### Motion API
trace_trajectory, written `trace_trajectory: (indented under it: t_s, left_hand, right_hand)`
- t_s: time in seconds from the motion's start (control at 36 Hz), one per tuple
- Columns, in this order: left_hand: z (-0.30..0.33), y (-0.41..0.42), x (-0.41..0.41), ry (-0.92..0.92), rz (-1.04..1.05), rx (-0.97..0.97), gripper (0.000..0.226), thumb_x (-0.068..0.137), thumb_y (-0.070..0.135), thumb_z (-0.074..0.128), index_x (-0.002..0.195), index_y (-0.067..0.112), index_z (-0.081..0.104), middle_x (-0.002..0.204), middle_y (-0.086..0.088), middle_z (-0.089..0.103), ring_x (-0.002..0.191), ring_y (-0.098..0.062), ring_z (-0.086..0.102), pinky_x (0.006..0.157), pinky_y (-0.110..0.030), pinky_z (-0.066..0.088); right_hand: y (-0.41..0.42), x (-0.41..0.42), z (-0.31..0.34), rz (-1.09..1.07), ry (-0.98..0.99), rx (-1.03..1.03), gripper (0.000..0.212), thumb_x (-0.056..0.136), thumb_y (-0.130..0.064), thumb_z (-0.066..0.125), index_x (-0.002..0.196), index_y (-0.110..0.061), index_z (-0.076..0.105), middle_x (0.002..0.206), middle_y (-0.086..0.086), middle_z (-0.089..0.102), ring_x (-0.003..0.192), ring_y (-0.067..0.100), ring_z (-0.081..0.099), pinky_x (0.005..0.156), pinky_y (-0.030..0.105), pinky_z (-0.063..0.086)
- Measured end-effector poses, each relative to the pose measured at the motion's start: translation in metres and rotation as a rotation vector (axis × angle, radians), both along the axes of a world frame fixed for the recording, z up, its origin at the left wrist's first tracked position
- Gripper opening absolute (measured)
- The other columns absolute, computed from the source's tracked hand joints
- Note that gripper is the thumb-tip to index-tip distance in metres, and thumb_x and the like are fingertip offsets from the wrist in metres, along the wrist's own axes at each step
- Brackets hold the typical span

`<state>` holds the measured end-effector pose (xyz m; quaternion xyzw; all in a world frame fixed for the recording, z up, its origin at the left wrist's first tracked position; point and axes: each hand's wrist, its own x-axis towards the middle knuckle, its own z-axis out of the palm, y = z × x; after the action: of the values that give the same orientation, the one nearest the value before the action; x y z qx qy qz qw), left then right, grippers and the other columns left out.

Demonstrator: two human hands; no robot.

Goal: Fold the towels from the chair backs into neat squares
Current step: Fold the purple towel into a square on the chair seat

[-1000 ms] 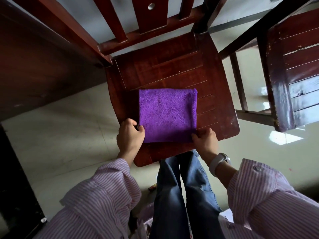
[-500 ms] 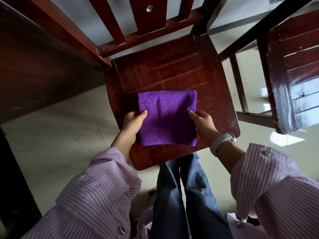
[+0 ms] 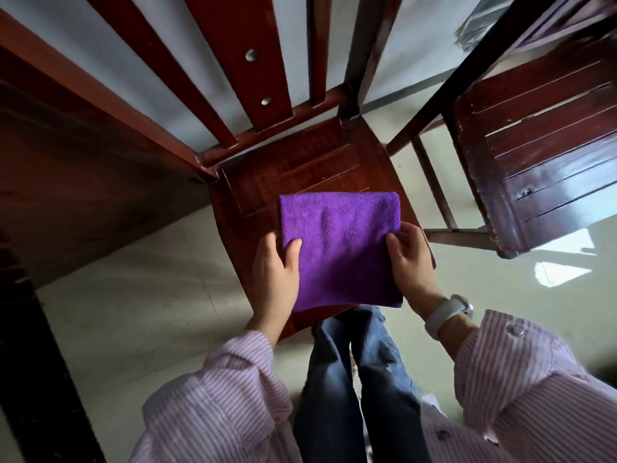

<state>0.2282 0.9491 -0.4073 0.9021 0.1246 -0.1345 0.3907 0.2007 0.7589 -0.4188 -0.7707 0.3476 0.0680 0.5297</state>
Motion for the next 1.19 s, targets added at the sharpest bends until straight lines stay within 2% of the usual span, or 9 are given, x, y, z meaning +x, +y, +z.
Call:
trace_trajectory:
  t_s: [0.08, 0.19, 0.28, 0.44, 0.64, 0.83, 0.94, 1.06, 1.19]
  left_hand:
    - [0.029, -0.021, -0.001, -0.067, -0.054, 0.018, 0.029, 0.09, 0.02, 0.056, 0.107, -0.004, 0.055, 0.104, -0.02, 0.061, 0.1, -0.034, 0.056, 0.084, -0.027, 0.034]
    - [0.065, -0.051, 0.004, -0.117, -0.141, 0.029, 0.032, 0.092, 0.021, 0.051, 0.106, -0.007, 0.055, 0.102, -0.024, 0.059, 0.1, -0.038, 0.056, 0.087, -0.029, 0.034]
    - [0.091, -0.082, 0.007, -0.141, -0.224, 0.02, 0.036, 0.092, 0.022, 0.046, 0.107, -0.01, 0.054, 0.103, -0.027, 0.058, 0.101, -0.039, 0.055, 0.089, -0.03, 0.033]
    - [0.142, -0.169, -0.003, -0.169, -0.396, -0.038, 0.047, 0.087, 0.02, 0.035, 0.116, -0.013, 0.05, 0.109, -0.03, 0.054, 0.105, -0.041, 0.051, 0.092, -0.03, 0.03]
    - [0.187, -0.302, -0.048, -0.219, -0.55, -0.136, 0.049, 0.087, 0.018, 0.035, 0.126, -0.01, 0.046, 0.124, -0.03, 0.051, 0.118, -0.04, 0.046, 0.1, -0.028, 0.026]
    - [0.215, -0.453, -0.107, -0.207, -0.624, -0.124, 0.036, 0.091, 0.011, 0.045, 0.121, -0.008, 0.053, 0.109, -0.026, 0.058, 0.104, -0.039, 0.054, 0.088, -0.027, 0.031]
    - [0.232, -0.533, -0.134, -0.2, -0.727, -0.156, 0.04, 0.089, 0.018, 0.046, 0.12, -0.005, 0.055, 0.111, -0.024, 0.06, 0.106, -0.035, 0.054, 0.088, -0.026, 0.032]
    - [0.247, -0.607, -0.151, -0.21, -0.799, -0.2, 0.033, 0.089, 0.008, 0.053, 0.12, -0.004, 0.056, 0.117, -0.023, 0.06, 0.11, -0.033, 0.054, 0.081, -0.011, 0.03]
    - [0.252, -0.694, -0.161, -0.194, -0.901, -0.234, 0.031, 0.089, 0.007, 0.054, 0.118, 0.0, 0.058, 0.113, -0.019, 0.063, 0.089, -0.022, 0.056, 0.07, -0.005, 0.03]
  right_hand:
    - [-0.013, -0.011, 0.03, -0.013, -0.052, -0.041, 0.03, 0.091, -0.019, 0.049, 0.116, -0.003, 0.048, 0.099, 0.006, 0.057, 0.093, 0.018, 0.054, 0.088, 0.03, 0.042]
    - [-0.036, -0.024, 0.073, -0.054, -0.106, -0.089, 0.034, 0.09, -0.023, 0.048, 0.117, -0.003, 0.048, 0.089, -0.013, 0.051, 0.09, 0.011, 0.052, 0.083, 0.023, 0.04]
    - [-0.061, -0.036, 0.101, -0.115, -0.122, -0.124, 0.029, 0.093, -0.016, 0.049, 0.119, -0.001, 0.048, 0.089, -0.01, 0.05, 0.088, 0.013, 0.05, 0.085, 0.029, 0.042]
    - [-0.131, -0.075, 0.149, -0.284, -0.183, -0.149, 0.027, 0.094, -0.011, 0.046, 0.119, -0.003, 0.049, 0.1, 0.003, 0.055, 0.084, 0.014, 0.052, 0.076, 0.016, 0.039]
    - [-0.249, -0.145, 0.183, -0.44, -0.224, -0.171, 0.021, 0.092, -0.004, 0.046, 0.111, 0.002, 0.053, 0.084, -0.015, 0.049, 0.068, -0.018, 0.049, 0.062, 0.001, 0.036]
    - [-0.387, -0.217, 0.215, -0.579, -0.207, -0.174, 0.021, 0.092, -0.014, 0.048, 0.111, -0.008, 0.055, 0.092, -0.006, 0.058, 0.074, 0.002, 0.054, 0.062, 0.009, 0.04]
    - [-0.454, -0.253, 0.23, -0.695, -0.213, -0.175, 0.019, 0.093, -0.017, 0.046, 0.11, -0.013, 0.054, 0.094, -0.003, 0.059, 0.076, 0.006, 0.054, 0.072, 0.027, 0.041]
    - [-0.512, -0.283, 0.236, -0.796, -0.219, -0.222, 0.017, 0.093, -0.019, 0.047, 0.107, -0.014, 0.055, 0.087, -0.009, 0.057, 0.076, 0.011, 0.054, 0.075, 0.034, 0.046]
    - [-0.582, -0.303, 0.244, -0.91, -0.222, -0.288, 0.015, 0.091, -0.015, 0.049, 0.104, -0.011, 0.056, 0.093, 0.002, 0.06, 0.08, 0.019, 0.055, 0.078, 0.038, 0.047]
